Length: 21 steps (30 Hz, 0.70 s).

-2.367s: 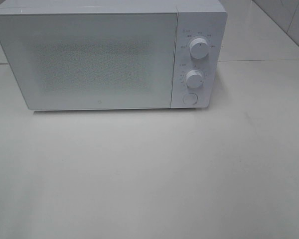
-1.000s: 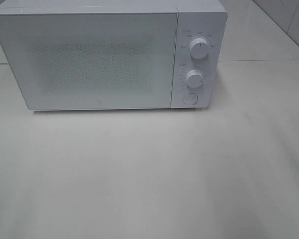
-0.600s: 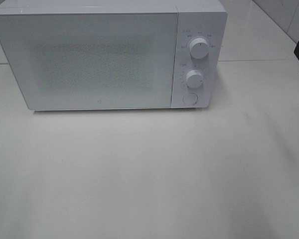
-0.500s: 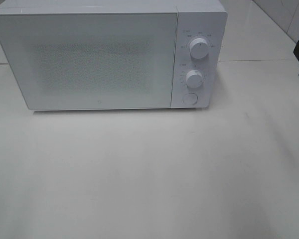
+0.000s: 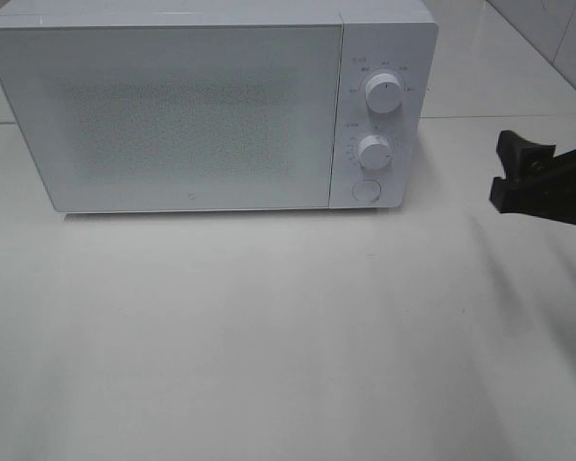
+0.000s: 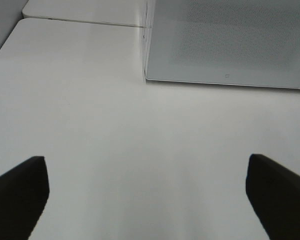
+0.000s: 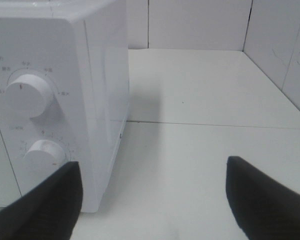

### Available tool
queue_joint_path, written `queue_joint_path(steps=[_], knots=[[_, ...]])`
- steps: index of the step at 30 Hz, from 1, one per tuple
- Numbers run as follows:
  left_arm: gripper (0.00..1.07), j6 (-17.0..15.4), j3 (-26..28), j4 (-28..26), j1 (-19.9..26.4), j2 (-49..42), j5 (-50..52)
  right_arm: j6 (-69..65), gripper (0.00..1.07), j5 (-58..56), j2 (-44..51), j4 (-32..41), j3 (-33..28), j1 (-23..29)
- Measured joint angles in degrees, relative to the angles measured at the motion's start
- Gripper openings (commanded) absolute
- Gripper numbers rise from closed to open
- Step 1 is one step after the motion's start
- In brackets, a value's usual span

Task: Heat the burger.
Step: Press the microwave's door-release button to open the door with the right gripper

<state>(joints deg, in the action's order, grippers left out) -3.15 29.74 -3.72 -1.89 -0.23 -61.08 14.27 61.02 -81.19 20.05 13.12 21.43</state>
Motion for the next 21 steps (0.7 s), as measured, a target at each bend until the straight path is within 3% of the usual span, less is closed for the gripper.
queue_joint_path(steps=[11,21], knots=[[1.00,0.00,0.00,0.00,0.00,0.00,0.00,1.55,0.76,7.68,-9.74,17.07,1.66,15.81],[1.00,0.00,0.00,0.00,0.00,0.00,0.00,1.95,0.76,7.91,-13.92,22.00,5.27,23.26]])
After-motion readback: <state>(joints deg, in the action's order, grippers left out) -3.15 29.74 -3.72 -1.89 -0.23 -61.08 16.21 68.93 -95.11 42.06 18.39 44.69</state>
